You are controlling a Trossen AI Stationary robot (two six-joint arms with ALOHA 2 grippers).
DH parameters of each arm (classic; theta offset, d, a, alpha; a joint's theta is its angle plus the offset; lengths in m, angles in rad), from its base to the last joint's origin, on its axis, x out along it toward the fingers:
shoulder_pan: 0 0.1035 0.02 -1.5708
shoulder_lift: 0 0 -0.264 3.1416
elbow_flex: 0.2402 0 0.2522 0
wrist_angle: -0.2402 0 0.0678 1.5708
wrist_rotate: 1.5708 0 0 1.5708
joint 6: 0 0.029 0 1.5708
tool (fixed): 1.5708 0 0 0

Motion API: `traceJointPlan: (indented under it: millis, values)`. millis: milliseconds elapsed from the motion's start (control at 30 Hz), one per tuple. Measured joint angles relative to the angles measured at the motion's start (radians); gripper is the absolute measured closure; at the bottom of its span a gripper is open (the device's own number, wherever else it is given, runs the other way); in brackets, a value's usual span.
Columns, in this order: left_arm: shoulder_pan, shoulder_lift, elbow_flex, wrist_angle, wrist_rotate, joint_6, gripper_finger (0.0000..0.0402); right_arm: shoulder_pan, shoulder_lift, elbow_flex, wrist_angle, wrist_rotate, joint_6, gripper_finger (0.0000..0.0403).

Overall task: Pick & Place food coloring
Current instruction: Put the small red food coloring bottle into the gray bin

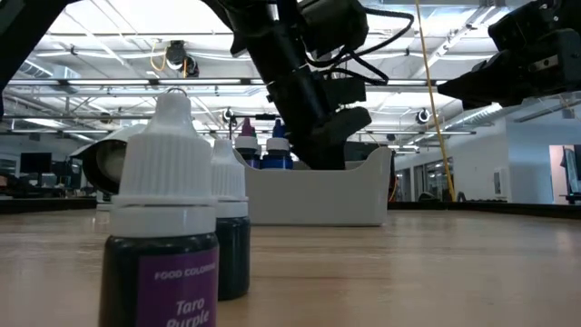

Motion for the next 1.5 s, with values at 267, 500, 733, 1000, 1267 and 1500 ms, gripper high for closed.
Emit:
traceJointPlan:
  millis: [267, 500, 733, 1000, 1267, 1500]
  values:
    - [0.013, 0.0, -0.006, 0.009, 0.05, 0.112, 0.0305, 0.0, 0.0, 0.0, 0.001, 0.0, -0.002, 0.0403]
    - [0.028, 0.0, -0.006, 0.009, 0.051, 0.081, 0.0305, 0.0, 0.0, 0.0, 0.001, 0.0, -0.002, 0.0403]
    - [0.028, 0.019, -0.007, 0.013, 0.085, 0.1, 0.0305, 0.0, 0.0, 0.0, 0.002, 0.0, -0.002, 0.0403]
    - [0.028, 0.027, -0.007, 0.021, 0.093, 0.05, 0.0305, 0.0, 0.0, 0.0, 0.002, -0.001, 0.0, 0.0403]
    - [0.028, 0.027, -0.007, 0.03, 0.098, 0.045, 0.0303, 0.0, 0.0, 0.0, 0.002, -0.001, -0.002, 0.0403]
    - [0.028, 0.027, -0.003, 0.035, 0.101, 0.051, 0.0258, 0.0, 0.0, 0.0, 0.001, -0.001, -0.002, 0.0403]
